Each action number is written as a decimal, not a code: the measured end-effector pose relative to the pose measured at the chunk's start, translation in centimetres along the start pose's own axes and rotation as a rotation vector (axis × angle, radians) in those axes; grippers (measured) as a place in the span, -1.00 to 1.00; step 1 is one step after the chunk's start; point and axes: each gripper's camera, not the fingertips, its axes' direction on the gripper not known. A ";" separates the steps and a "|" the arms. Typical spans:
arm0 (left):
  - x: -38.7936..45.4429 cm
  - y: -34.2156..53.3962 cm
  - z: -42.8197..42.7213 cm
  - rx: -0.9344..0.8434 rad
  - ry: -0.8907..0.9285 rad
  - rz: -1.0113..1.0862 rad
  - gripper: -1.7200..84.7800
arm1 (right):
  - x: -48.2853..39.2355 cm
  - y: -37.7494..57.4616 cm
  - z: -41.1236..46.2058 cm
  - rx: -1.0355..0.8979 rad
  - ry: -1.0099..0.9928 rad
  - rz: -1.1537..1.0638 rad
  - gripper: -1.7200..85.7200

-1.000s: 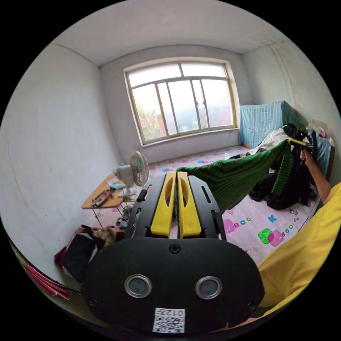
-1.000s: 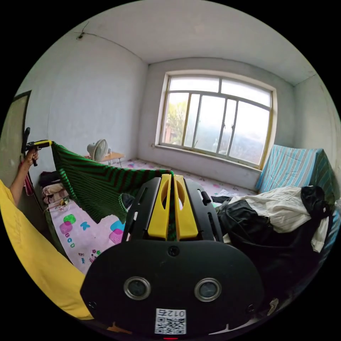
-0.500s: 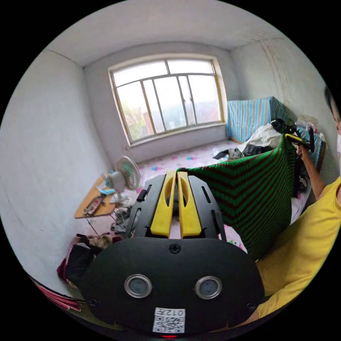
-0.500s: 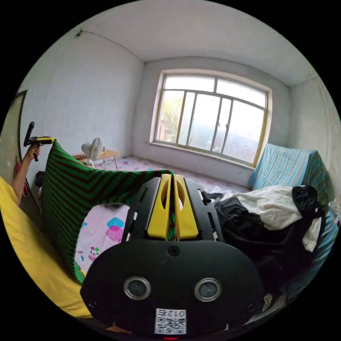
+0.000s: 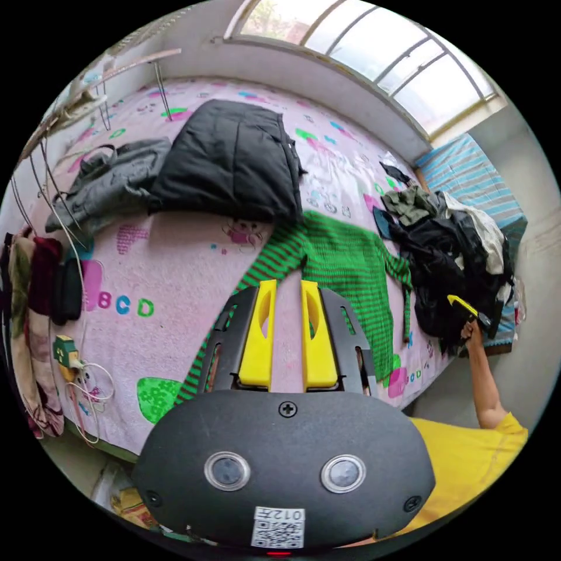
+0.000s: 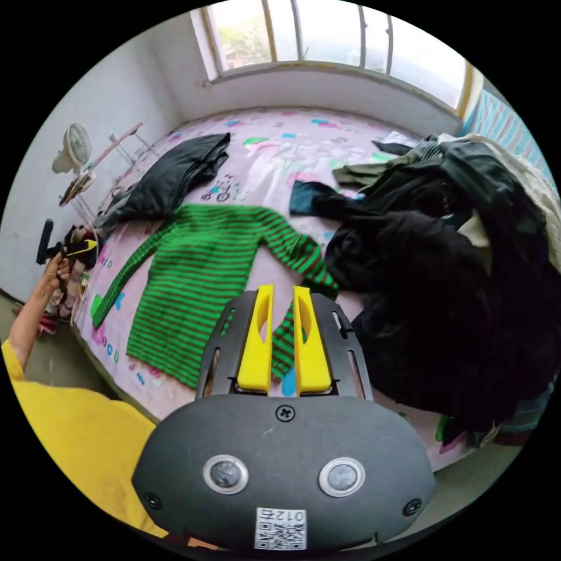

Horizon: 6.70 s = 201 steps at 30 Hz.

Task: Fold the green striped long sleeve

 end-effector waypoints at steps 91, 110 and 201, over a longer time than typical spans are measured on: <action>-6.0 -27.2 33.1 -0.273 -0.050 0.355 -0.93 | 16.1 -29.8 16.6 -0.226 -0.255 -0.160 -0.90; -8.6 -4.2 26.6 -0.130 0.066 0.075 -0.85 | 13.3 -7.8 10.7 -0.145 -0.287 -0.058 -0.87; 4.8 8.5 43.2 -0.271 -0.156 0.303 -0.95 | -2.4 10.0 21.6 -0.329 0.155 -0.120 -0.96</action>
